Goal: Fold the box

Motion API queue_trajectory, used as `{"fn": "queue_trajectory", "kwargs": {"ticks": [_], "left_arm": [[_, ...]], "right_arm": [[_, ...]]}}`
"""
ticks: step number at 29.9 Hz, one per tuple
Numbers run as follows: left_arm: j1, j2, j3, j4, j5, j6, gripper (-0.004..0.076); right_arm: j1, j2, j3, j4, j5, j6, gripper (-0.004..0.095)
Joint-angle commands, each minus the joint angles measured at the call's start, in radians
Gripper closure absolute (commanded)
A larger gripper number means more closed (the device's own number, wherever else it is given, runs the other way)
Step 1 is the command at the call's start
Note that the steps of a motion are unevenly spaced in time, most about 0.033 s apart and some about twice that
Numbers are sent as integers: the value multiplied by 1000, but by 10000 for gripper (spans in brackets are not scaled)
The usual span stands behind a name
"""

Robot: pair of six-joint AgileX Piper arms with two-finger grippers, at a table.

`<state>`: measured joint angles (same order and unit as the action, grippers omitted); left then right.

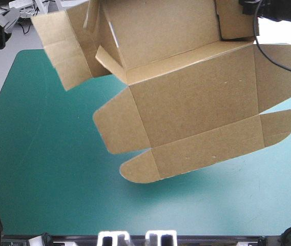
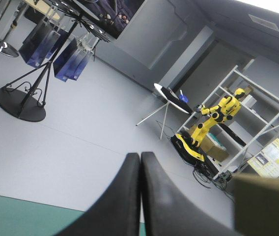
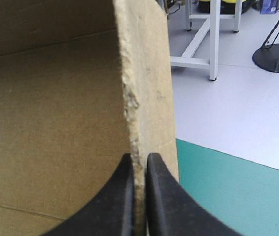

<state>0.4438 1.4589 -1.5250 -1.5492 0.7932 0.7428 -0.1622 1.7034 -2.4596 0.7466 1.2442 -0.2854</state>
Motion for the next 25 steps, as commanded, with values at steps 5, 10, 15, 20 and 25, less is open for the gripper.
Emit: {"fn": "queue_trajectory", "kwargs": {"ticks": [5, 10, 15, 20, 25], "left_arm": [[107, 9, -34, -55, 187, -3, 734], [104, 29, -34, -52, 318, -3, 734], [100, 29, -34, -59, 422, -7, 734], [29, 29, -34, -59, 479, 4, 734], [-51, 24, -34, -61, 499, 68, 734]], "right_arm": [[-124, -64, -21, 249, -20, -3, 917], [-138, -64, -21, 337, -20, -11, 917], [-138, -64, -21, 357, -15, -11, 917], [-126, -64, -21, 363, 9, -23, 917], [-118, -64, -21, 356, 9, -23, 917]]}}
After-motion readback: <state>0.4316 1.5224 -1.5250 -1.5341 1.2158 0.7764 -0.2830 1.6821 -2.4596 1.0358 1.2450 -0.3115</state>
